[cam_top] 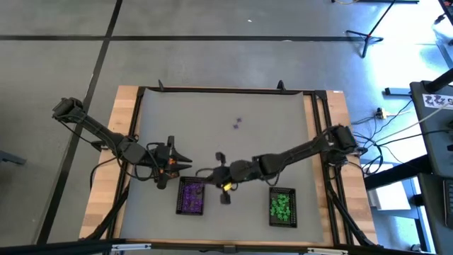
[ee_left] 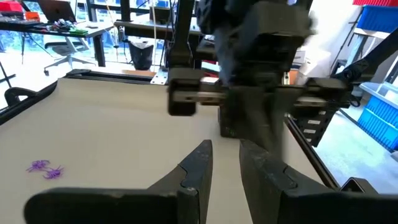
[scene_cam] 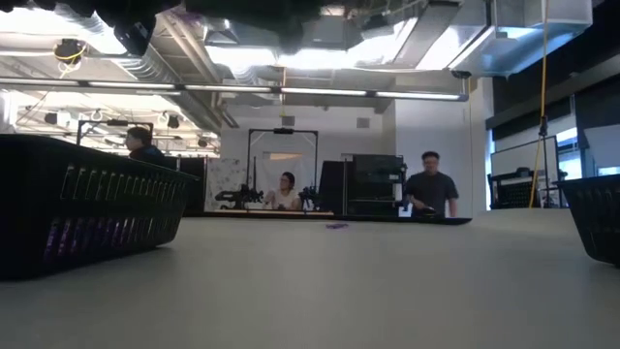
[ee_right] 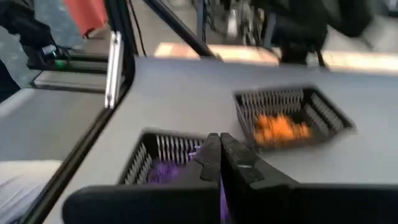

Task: Sort Halloween decoration
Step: Put the purple spider toy into the bottom left black basket

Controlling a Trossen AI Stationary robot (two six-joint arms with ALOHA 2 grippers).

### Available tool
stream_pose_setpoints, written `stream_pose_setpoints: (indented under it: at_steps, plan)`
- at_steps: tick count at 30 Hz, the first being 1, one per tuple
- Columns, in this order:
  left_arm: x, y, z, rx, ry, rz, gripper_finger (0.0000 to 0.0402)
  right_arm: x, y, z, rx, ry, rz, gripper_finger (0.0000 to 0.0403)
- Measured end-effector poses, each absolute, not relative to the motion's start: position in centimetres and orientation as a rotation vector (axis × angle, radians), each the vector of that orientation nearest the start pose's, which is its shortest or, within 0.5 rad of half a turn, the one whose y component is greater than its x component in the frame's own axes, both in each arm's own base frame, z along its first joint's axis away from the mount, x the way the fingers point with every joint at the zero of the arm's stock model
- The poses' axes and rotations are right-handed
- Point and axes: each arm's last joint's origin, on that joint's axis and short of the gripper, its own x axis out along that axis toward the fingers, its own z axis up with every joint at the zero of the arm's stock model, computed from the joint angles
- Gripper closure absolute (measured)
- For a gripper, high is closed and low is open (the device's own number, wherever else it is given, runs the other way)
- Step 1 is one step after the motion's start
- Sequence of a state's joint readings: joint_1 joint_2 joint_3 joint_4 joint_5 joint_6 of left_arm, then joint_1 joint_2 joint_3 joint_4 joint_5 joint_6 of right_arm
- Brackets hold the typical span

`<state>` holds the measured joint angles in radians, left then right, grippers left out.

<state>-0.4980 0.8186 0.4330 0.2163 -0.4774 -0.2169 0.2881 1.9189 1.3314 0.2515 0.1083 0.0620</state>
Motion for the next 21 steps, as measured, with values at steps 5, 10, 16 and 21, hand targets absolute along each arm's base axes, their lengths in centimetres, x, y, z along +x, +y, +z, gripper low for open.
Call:
stream_pose_setpoints:
  at_steps: [5,10,16,21]
  plan:
    - [16.6,-7.5,24.4,-0.138,0.15,-0.002,0.0327,44.5,13.6,22.0,-0.073,0.327,0.193,0.0403]
    - [16.6,-7.5,24.3,-0.135,0.155,-0.003,0.0327,45.9,13.6,20.2,-0.075,0.359,0.235,0.038]
    - [16.6,-7.5,24.4,-0.137,0.151,-0.003,0.0327,46.3,13.6,20.0,-0.071,0.353,0.279,0.0295]
    - [16.6,-7.5,24.4,-0.138,0.15,-0.003,0.0327,46.2,13.2,20.5,-0.087,0.351,0.268,0.0243]
